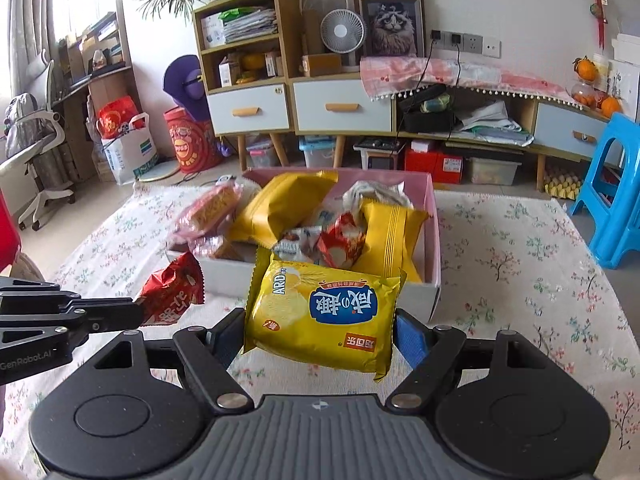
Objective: Organize snacks
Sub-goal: 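Carry the red packet and biscuit pack into the box and open both tools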
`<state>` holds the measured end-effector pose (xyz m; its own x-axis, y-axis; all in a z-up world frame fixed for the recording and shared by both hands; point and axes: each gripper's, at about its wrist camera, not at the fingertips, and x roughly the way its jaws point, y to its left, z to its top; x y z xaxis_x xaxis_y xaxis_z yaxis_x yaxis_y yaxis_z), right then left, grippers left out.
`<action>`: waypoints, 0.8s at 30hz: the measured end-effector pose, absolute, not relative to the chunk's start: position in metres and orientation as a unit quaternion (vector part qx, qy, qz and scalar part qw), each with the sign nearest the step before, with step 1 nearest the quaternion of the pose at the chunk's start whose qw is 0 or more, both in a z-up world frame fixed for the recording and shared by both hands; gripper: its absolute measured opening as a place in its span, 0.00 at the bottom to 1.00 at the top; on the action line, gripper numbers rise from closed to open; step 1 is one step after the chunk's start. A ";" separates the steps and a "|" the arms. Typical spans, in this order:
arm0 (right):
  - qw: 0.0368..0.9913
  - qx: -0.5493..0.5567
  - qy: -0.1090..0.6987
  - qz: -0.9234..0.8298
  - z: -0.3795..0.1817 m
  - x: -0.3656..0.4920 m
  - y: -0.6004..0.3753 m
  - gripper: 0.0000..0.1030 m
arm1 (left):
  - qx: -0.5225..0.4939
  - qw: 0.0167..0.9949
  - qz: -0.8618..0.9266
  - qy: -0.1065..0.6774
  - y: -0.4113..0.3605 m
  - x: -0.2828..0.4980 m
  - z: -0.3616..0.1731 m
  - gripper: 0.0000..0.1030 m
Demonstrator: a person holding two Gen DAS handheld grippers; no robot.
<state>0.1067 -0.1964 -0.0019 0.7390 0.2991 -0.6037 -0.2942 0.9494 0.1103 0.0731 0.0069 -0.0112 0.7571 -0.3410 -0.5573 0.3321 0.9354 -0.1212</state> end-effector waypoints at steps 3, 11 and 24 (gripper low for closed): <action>0.936 0.005 0.317 0.154 0.006 0.115 -0.193 0.66 | 0.003 0.943 -0.178 0.279 0.003 0.080 -0.001 0.00; 0.942 0.054 0.299 0.146 0.026 0.155 -0.187 0.66 | 0.023 0.949 -0.164 0.270 -0.004 0.119 0.014 0.00; 0.936 0.069 0.317 0.140 0.010 0.198 -0.184 0.66 | 0.050 0.943 -0.131 0.302 -0.014 0.191 0.011 0.00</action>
<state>0.1985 -0.1840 0.0103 0.7602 0.3055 -0.5733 -0.2176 0.9513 0.2183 0.1911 -0.0138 0.0114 0.7832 -0.2173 -0.5825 0.2779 0.9605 0.0153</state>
